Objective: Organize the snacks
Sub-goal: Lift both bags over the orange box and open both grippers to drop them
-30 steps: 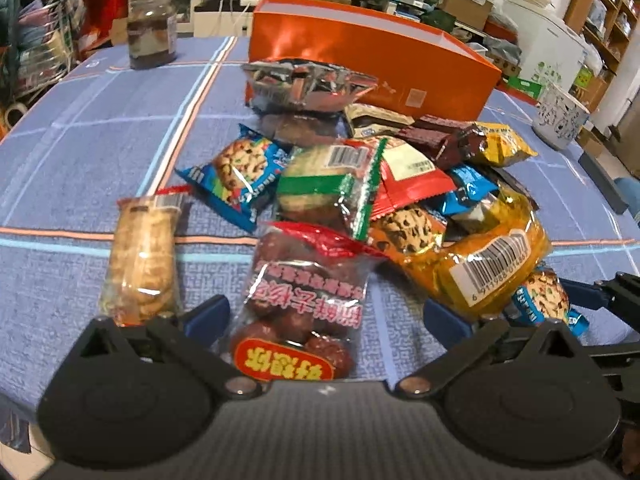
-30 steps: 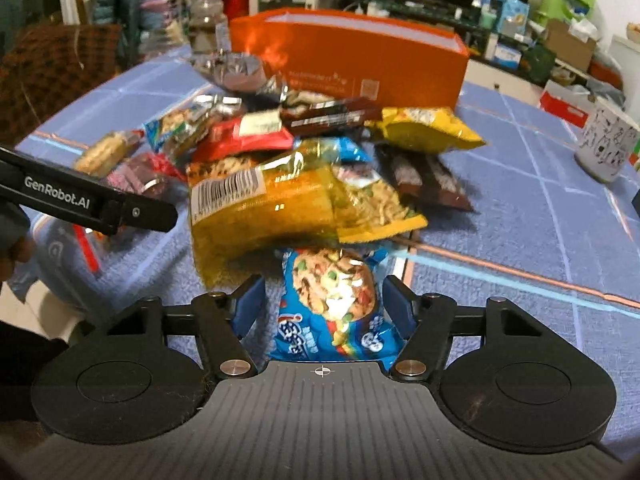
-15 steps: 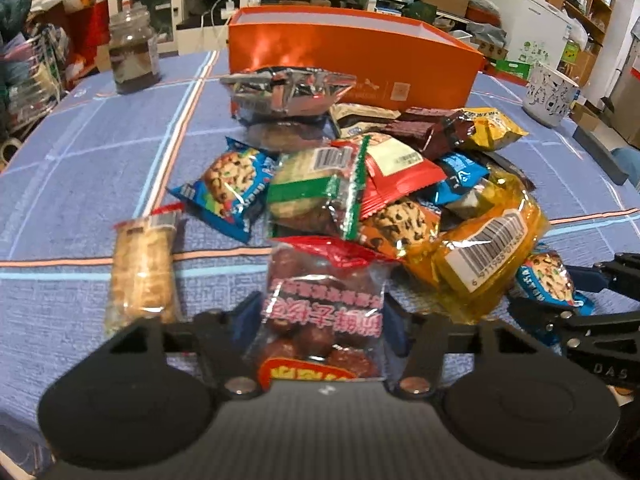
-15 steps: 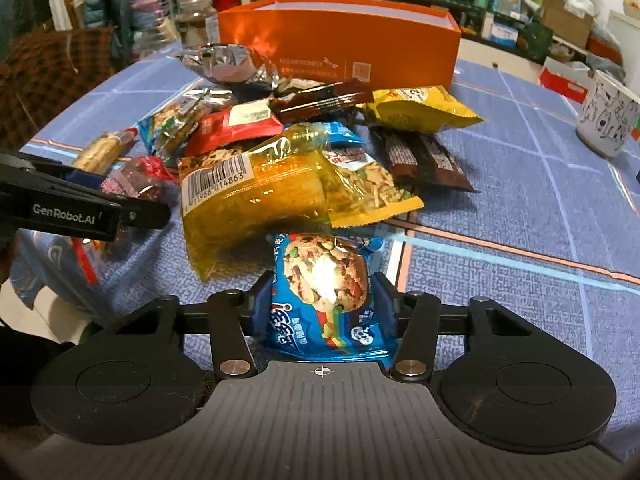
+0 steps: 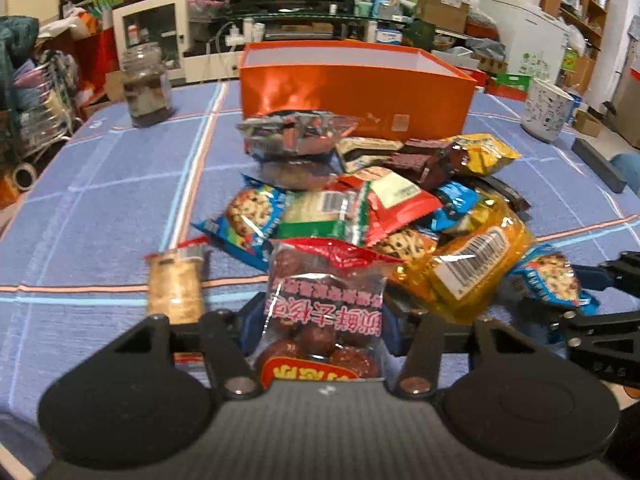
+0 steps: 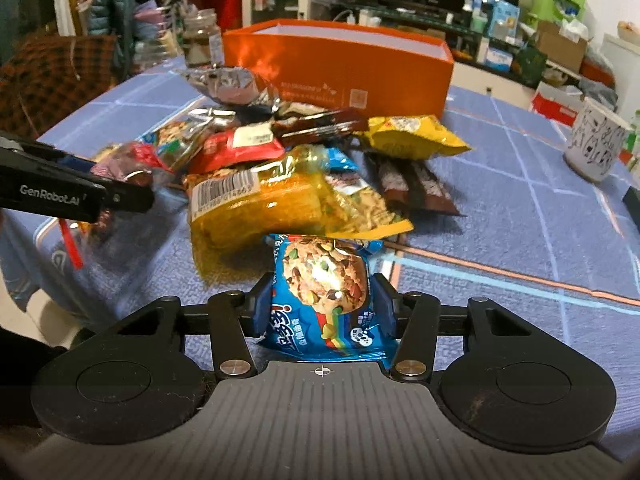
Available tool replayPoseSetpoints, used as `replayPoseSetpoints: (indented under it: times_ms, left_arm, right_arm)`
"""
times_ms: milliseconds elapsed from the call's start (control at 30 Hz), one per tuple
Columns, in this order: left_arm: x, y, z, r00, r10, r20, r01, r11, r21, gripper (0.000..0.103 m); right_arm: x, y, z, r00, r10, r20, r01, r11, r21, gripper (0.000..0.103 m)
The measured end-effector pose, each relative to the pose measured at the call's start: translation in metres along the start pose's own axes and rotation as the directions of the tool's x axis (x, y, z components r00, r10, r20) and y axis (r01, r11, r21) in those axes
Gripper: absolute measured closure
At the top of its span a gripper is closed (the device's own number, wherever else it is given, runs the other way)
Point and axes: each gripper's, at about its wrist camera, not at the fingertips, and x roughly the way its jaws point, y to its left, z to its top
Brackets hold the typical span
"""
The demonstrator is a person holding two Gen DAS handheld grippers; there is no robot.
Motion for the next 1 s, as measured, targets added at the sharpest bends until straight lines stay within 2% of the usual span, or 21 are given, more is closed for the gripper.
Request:
replayPoseSetpoints:
  times_ms: [200, 533, 633, 800, 1000]
  left_arm:
    - [0.002, 0.001, 0.007, 0.996, 0.084, 0.003, -0.084, 0.996, -0.006, 0.05]
    - [-0.011, -0.007, 0.026, 0.99, 0.125, 0.07, -0.125, 0.992, -0.013, 0.05]
    - [-0.017, -0.005, 0.035, 0.989, 0.114, 0.091, -0.11, 0.993, -0.041, 0.05]
    - [-0.029, 0.006, 0.07, 0.988, 0.058, 0.146, -0.044, 0.994, -0.098, 0.05]
    - [-0.015, 0.015, 0.146, 0.974, 0.027, 0.223, 0.003, 0.992, -0.13, 0.05]
  right_arm:
    - [-0.012, -0.006, 0.005, 0.998, -0.034, 0.048, 0.033, 0.999, 0.021, 0.065]
    - [-0.027, -0.004, 0.017, 0.993, -0.048, 0.111, 0.043, 0.998, 0.051, 0.065]
    - [-0.03, -0.003, 0.027, 0.991, -0.038, 0.124, 0.031, 0.998, 0.059, 0.065]
    - [-0.04, -0.016, 0.075, 0.981, -0.004, 0.194, -0.014, 0.996, 0.09, 0.065]
    - [-0.015, -0.062, 0.161, 0.962, 0.037, 0.27, -0.098, 0.971, 0.216, 0.065]
